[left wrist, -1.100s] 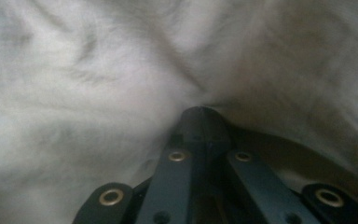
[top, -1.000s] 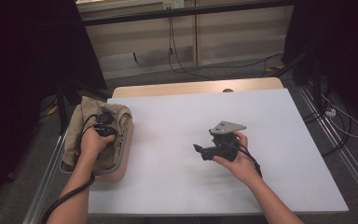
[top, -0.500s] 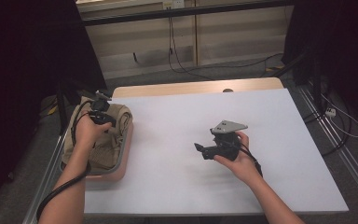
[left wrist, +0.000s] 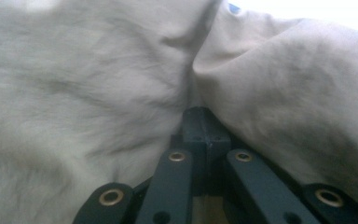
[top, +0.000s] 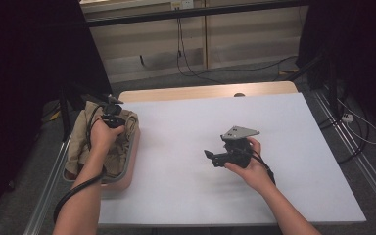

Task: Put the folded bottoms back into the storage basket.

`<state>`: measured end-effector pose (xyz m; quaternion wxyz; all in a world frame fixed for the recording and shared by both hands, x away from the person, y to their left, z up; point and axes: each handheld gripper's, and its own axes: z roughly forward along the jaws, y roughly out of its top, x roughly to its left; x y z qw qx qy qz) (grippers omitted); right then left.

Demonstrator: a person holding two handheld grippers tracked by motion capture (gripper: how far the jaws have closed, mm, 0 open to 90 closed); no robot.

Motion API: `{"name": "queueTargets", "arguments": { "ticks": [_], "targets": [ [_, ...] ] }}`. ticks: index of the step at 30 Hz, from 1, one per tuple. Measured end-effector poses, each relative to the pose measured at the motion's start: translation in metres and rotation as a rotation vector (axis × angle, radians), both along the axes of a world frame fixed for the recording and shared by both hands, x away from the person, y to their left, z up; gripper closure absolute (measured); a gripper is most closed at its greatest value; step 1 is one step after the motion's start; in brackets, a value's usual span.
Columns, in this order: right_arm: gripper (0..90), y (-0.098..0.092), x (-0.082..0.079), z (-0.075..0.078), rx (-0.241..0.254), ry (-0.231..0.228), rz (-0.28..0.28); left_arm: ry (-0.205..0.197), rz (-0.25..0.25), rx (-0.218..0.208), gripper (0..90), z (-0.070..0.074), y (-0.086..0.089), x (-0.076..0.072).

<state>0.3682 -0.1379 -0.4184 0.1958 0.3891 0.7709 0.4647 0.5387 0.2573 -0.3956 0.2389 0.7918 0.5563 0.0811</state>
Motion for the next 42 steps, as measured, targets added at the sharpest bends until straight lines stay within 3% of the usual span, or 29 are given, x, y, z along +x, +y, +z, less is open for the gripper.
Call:
{"name": "queueTargets", "arguments": {
  "ticks": [5,8,11,13,17,24,34,42],
  "targets": [
    [17.7,0.002,0.0,-0.001,-0.008,0.001,0.004,0.008,0.036,0.027,90.0,-0.012,0.003,0.002],
    [17.7,0.003,0.0,-0.001,-0.013,-0.004,0.004,0.047,0.056,0.061,90.0,-0.021,0.006,0.002],
    [17.7,0.001,-0.001,0.0,-0.011,0.003,0.0,0.059,0.064,0.042,90.0,-0.023,0.01,0.001],
    [17.7,0.001,-0.001,0.0,-0.013,0.001,-0.001,0.066,0.06,0.059,90.0,-0.022,0.009,0.001],
    [17.7,0.002,-0.001,0.0,-0.01,-0.002,0.001,0.092,0.064,0.053,90.0,-0.021,0.008,-0.002],
    [17.7,0.003,-0.002,0.0,-0.013,-0.006,0.004,0.075,0.069,0.039,90.0,-0.021,0.013,-0.004],
    [17.7,0.003,-0.003,0.001,-0.006,-0.007,0.002,0.078,0.061,0.086,90.0,0.004,0.023,-0.007],
    [17.7,0.003,-0.003,0.002,0.0,-0.005,0.004,0.053,0.077,0.133,90.0,0.029,0.038,-0.011]
  ]
}}
